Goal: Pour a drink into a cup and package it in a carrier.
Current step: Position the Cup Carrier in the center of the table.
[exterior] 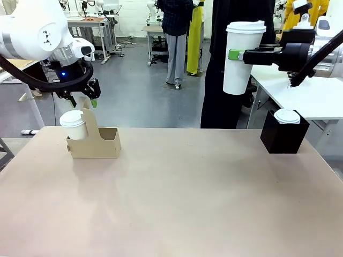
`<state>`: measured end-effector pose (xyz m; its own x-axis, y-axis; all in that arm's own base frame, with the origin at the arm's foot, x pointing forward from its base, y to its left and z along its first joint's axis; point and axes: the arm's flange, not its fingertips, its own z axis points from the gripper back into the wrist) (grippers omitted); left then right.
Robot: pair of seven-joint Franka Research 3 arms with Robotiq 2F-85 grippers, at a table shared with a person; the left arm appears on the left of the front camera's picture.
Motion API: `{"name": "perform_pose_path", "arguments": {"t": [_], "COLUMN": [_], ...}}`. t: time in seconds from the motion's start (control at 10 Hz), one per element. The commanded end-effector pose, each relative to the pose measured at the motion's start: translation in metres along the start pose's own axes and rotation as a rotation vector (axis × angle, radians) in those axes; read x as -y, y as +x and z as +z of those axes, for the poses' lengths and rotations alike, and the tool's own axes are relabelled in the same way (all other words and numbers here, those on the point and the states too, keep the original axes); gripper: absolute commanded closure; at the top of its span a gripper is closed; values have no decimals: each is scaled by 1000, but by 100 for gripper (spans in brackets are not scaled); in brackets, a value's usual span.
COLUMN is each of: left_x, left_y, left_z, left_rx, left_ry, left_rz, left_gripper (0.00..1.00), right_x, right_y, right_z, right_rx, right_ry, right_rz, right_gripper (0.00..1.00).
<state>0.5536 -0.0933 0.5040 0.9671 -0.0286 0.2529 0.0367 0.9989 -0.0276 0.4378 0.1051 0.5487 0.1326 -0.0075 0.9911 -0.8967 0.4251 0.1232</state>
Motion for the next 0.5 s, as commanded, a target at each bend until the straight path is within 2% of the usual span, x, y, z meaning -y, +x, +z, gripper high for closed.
{"name": "perform_pose_path", "arguments": {"t": [0.0, 0.3, 0.4], "left_x": [3, 0, 0], "left_y": [6, 7, 8], "left_z": [2, 1, -1], "left_rx": [12, 11, -2], "left_ry": [17, 16, 16], "left_rz": [18, 27, 30], "left_gripper": [100, 98, 100], "right_x": [1, 1, 1], "right_y": [6, 6, 6], "right_z": [-3, -3, -3], "right_rx": [13, 13, 13], "right_ry": [1, 1, 1], "right_rz": [0, 0, 0], "right_gripper": [20, 20, 20]}}
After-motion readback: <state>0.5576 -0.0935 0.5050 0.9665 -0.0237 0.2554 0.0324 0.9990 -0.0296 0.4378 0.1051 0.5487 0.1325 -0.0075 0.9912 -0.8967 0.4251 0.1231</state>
